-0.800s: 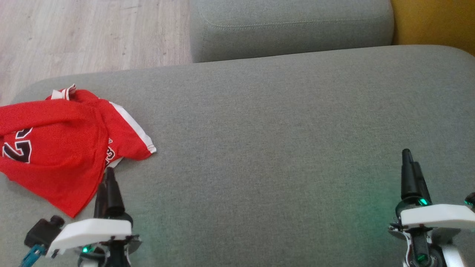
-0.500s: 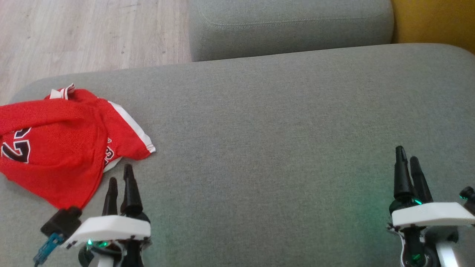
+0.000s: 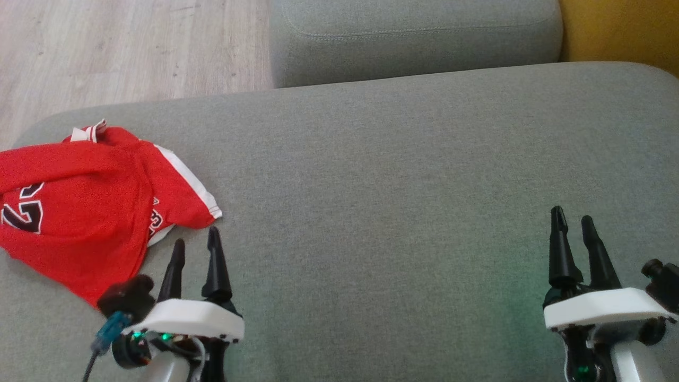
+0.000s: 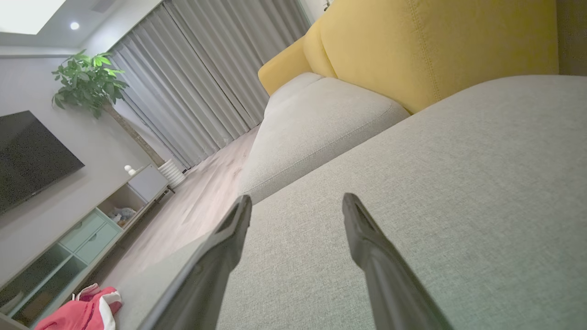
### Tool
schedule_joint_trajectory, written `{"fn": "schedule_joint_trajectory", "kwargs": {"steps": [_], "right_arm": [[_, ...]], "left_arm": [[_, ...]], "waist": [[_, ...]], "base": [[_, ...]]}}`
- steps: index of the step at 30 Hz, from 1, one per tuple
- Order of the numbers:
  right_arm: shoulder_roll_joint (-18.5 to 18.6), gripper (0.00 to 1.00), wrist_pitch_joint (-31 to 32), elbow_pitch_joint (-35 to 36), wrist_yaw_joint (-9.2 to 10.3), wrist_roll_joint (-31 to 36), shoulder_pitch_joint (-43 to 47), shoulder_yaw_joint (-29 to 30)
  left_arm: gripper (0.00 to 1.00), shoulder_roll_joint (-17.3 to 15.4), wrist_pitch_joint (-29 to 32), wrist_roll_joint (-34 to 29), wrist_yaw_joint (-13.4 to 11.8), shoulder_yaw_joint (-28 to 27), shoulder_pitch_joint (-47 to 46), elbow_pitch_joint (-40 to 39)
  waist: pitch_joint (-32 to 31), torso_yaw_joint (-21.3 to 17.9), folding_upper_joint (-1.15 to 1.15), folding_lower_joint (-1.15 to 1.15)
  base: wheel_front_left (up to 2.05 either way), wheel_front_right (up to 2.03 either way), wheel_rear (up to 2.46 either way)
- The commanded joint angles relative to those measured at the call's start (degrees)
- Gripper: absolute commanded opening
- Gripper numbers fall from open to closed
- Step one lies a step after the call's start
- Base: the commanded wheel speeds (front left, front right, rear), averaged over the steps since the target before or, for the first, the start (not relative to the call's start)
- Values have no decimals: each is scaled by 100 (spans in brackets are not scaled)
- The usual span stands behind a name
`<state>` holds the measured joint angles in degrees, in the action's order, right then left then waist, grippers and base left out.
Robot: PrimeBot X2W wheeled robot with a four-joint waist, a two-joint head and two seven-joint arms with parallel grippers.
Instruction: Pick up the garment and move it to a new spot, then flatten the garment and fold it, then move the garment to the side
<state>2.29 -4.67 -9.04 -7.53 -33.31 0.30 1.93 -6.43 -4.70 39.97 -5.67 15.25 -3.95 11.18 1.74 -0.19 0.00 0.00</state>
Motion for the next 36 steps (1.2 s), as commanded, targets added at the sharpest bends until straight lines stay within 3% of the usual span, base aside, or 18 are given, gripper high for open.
{"fn": "schedule_joint_trajectory", "kwargs": {"steps": [1,20,24,28,36], "right_arm": [[40,100,-106,271,2,332,-259,-114],[46,100,-410,401,3,1940,-232,-278],[47,100,-477,424,3,2262,-223,-319],[49,100,-545,348,3,2056,-196,-328],[52,100,-697,426,4,3202,-177,-340]], "left_arm": [[100,-145,-108,-281,-112,61,-360,-156],[100,-499,-410,-1529,-743,1159,-782,236],[100,-468,-478,-1547,-808,1236,-793,207],[100,-352,-545,-1350,-715,1064,-693,25],[100,-51,-696,-1389,-163,501,-393,-104]], "waist": [[6,0,0,0],[40,38,0,0],[44,45,0,0],[48,56,0,0],[68,68,0,0]], "base": [[0,0,0],[0,0,0],[0,0,0],[0,0,0],[0,0,0]]}}
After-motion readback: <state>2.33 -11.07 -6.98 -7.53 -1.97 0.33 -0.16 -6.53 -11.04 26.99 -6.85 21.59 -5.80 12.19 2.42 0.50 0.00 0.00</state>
